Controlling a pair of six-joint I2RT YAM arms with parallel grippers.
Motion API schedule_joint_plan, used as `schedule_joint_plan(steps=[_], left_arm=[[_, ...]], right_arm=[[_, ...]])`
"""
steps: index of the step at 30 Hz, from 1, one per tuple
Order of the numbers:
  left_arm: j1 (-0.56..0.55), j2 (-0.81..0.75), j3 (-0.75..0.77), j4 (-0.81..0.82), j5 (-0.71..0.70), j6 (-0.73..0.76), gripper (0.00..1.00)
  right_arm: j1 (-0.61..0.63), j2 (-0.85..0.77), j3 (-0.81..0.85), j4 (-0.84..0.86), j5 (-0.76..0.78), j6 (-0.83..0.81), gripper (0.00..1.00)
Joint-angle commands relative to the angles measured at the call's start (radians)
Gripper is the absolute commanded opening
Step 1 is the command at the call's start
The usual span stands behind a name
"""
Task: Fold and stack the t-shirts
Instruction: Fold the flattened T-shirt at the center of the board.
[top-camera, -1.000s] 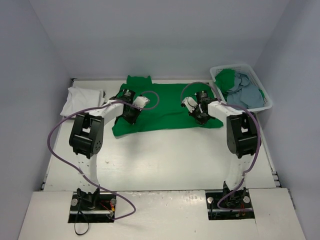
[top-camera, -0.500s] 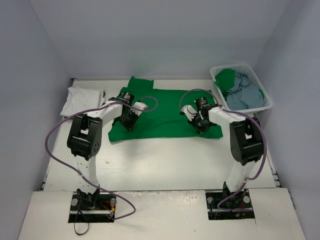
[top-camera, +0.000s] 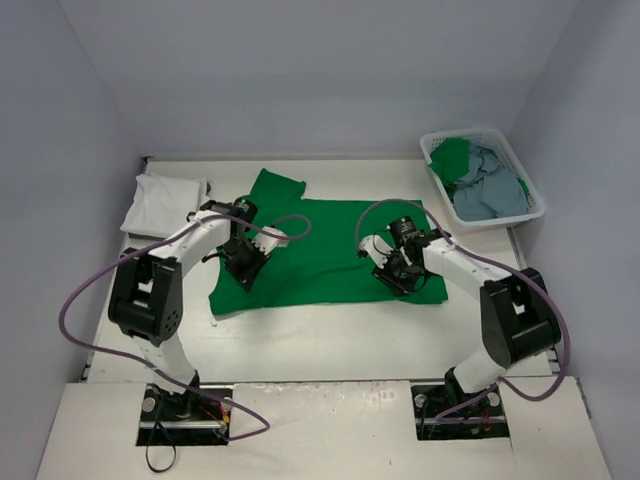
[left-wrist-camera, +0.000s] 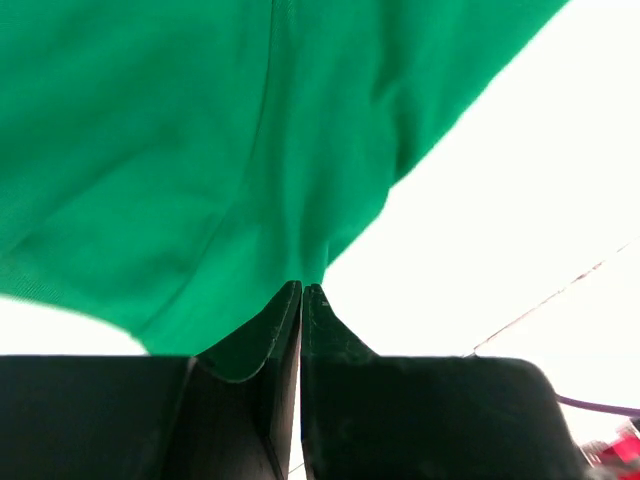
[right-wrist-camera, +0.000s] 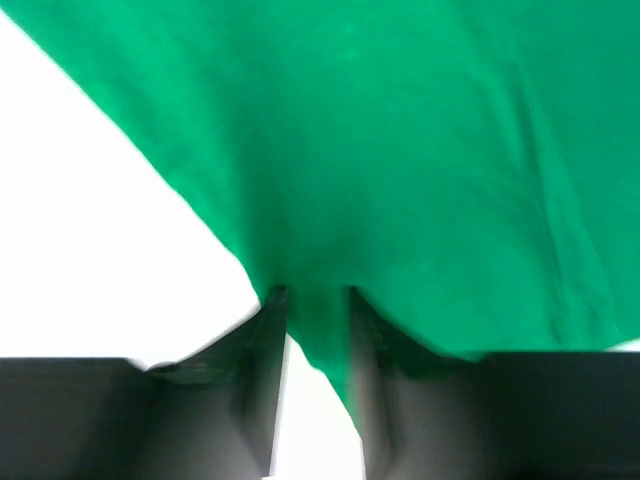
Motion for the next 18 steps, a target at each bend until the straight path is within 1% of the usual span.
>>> schedule_joint_plan(steps=[1, 4, 6, 7, 8, 9, 10, 11, 12, 13, 14, 16, 17, 18], left_arm=[[0.006, -0.135, 0.064, -0.038, -0.021, 0.017, 0.0], [0.008, -0.176, 0.138, -0.033, -0.016, -0.013, 0.0], [0.008, -0.206, 0.17, -0.01, -0.012, -0.02, 0.08], [0.008, -0.233, 0.195, 0.025, -0.018, -0.026, 0.17], [0.009, -0.244, 0.203, 0.053, -0.027, -0.032, 0.23], [0.011, -0.255, 0.206, 0.082, -0.039, -0.038, 0.27], [0.009, -0.261, 0.218, 0.109, -0.068, -0.047, 0.33], [0.009, -0.26, 0.229, 0.151, -0.082, -0.052, 0.35], [0.009, -0.253, 0.239, 0.171, -0.099, -0.055, 0.37], [0.009, -0.234, 0.252, 0.209, -0.117, -0.059, 0.39], [0.012, -0.22, 0.281, 0.226, -0.161, -0.061, 0.4], [0.018, -0.166, 0.316, 0.258, -0.196, -0.067, 0.4], [0.024, -0.146, 0.36, 0.28, -0.214, -0.069, 0.41], [0.035, -0.12, 0.389, 0.282, -0.223, -0.069, 0.41]], right_arm=[[-0.001, -0.138, 0.048, -0.021, -0.029, 0.014, 0.32], [-0.001, -0.209, 0.121, -0.019, -0.031, 0.024, 0.44], [-0.002, -0.239, 0.161, -0.018, -0.035, 0.027, 0.5], [-0.005, -0.244, 0.199, -0.012, -0.037, 0.027, 0.52], [-0.011, -0.233, 0.218, -0.007, -0.038, 0.026, 0.52], [-0.033, -0.223, 0.236, 0.001, -0.038, 0.033, 0.52], [-0.051, -0.207, 0.275, 0.026, -0.043, 0.04, 0.52], [-0.072, -0.171, 0.295, 0.04, -0.053, 0.047, 0.52], [-0.12, -0.148, 0.315, 0.059, -0.064, 0.058, 0.52], [-0.143, -0.12, 0.364, 0.091, -0.067, 0.075, 0.52], [-0.163, -0.058, 0.393, 0.099, -0.07, 0.086, 0.52], [-0.21, 0.016, 0.462, 0.109, -0.057, 0.109, 0.52], [-0.22, 0.09, 0.529, 0.11, -0.051, 0.112, 0.52], [-0.229, 0.121, 0.562, 0.111, -0.046, 0.115, 0.52]])
